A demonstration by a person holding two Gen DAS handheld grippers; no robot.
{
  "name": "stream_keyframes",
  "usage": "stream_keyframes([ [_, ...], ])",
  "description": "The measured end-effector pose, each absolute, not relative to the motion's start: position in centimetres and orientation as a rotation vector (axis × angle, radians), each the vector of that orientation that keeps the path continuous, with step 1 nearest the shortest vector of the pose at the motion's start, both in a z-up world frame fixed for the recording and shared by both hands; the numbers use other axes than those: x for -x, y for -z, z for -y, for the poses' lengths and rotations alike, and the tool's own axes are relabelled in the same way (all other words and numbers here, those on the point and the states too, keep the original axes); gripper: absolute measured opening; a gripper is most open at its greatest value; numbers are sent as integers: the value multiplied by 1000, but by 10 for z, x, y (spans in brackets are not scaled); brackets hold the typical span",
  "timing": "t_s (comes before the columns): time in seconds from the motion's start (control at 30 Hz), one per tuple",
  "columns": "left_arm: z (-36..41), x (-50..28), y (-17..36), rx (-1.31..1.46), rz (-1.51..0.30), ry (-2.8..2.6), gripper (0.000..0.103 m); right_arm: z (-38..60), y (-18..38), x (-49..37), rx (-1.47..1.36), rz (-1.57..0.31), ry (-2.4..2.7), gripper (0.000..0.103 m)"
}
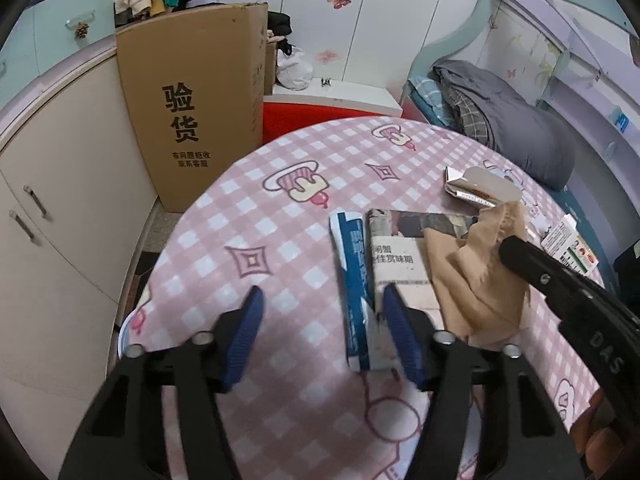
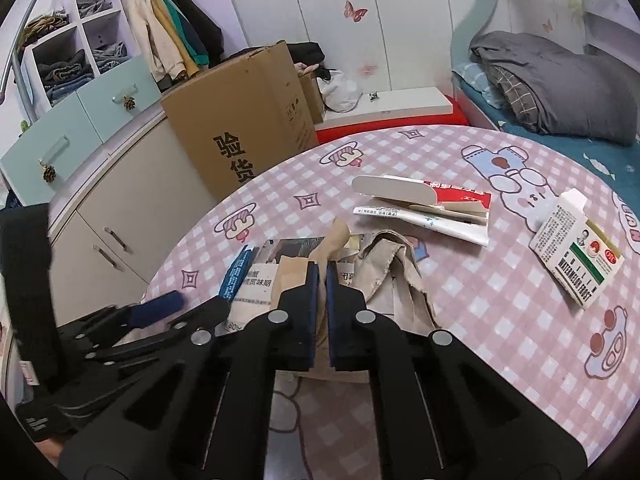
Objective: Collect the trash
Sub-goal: 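Grasp the beige cloth with the right gripper, then grasp the blue pen with the left gripper while the right lifts the cloth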
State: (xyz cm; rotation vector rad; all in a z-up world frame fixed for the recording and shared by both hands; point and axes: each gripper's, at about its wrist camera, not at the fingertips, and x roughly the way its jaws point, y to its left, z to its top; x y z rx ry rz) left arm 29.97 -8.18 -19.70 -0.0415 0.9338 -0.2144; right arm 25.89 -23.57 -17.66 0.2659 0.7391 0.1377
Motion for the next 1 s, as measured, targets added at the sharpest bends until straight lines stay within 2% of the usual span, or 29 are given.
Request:
stream_keyframes([
  [0.17,85,-308,200,15,-937,196,37,234,176,-262,-269,-734,-153,4],
  [0.2,85,-309,200,13,-936,195,21,232,174,-262,-266,-730,-156,4],
  [0.23,84,-309,201,10,-940,197,12,231,173,-262,-265,-729,-159,4],
  [0.3,79,-309,200,30,-944,210,8,228,169,-261,-267,-724,-171,4],
  [0.67,32,-277,157,117,-833,194,7,194,129,-249,-257,-675,-248,4],
  [1.0,-45,-249,129,209,-761,123,7,123,101,-248,-260,-663,-391,4],
])
